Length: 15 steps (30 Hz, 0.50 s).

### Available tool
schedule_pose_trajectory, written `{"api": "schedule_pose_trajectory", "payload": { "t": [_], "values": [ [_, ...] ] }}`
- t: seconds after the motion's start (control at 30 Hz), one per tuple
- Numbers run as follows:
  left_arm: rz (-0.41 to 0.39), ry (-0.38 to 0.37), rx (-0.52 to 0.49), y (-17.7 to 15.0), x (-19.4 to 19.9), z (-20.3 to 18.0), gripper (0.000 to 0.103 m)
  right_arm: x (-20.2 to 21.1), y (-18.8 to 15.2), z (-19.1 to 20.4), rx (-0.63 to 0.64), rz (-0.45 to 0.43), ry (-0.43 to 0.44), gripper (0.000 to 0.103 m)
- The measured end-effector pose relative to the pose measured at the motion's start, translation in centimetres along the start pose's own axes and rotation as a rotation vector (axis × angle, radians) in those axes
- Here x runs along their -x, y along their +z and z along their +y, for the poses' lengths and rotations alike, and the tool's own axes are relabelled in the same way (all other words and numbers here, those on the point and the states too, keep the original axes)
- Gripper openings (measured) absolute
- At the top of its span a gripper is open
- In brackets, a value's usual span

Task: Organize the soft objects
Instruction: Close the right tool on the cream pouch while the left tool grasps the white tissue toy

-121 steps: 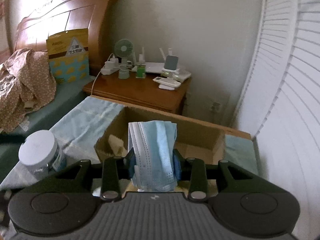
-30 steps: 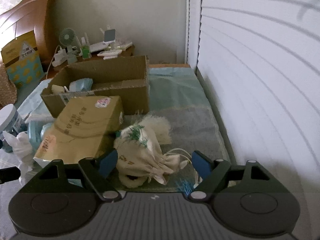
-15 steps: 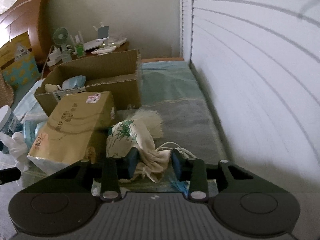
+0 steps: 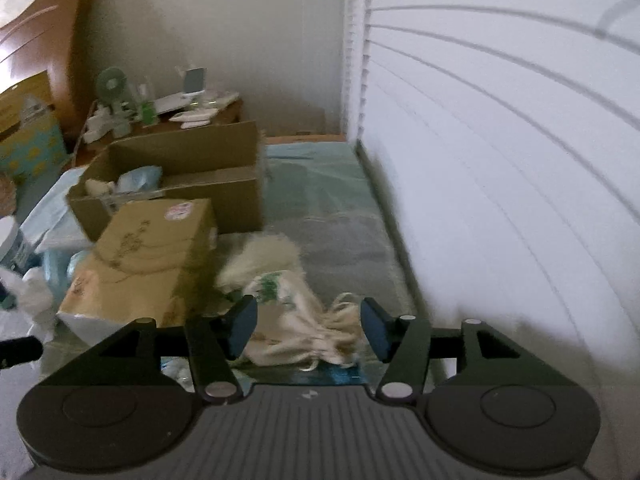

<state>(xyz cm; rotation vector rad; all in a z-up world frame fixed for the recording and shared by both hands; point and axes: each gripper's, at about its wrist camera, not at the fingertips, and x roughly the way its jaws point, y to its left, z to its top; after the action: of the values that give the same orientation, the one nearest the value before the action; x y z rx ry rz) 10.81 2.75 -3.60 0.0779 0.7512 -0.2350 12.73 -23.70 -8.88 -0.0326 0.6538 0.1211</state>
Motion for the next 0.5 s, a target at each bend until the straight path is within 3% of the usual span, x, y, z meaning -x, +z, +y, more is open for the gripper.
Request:
{"api": "schedule_pose_trajectory", "payload": {
  "t": [0.17,0.23,0.27,0.5],
  "values": [
    [0.014,0.002,-0.002,-0.2,-0.4,0.4,0.102,-1.4,-0.9,1.1,0.046,0.042,-0.018,0.067],
    [0.021,-0.001,-0.002,-0.3,-0.6,0.4,0.102,-1.6,-1.1,1.1,0.056,0.037,-0.034,0.082],
    [0.023,-0.004,-0.004,-0.3,-0.7,0.5,0.102,-1.6,-1.1,1.1,0.057,0.029,-0.042,0.084],
    [0.014,0.010,0.006,-0.2,-1.2,1.0,0.102,-2.8,-0.7,0.4,0.024,0.049,-0.019,0.085]
  ]
}}
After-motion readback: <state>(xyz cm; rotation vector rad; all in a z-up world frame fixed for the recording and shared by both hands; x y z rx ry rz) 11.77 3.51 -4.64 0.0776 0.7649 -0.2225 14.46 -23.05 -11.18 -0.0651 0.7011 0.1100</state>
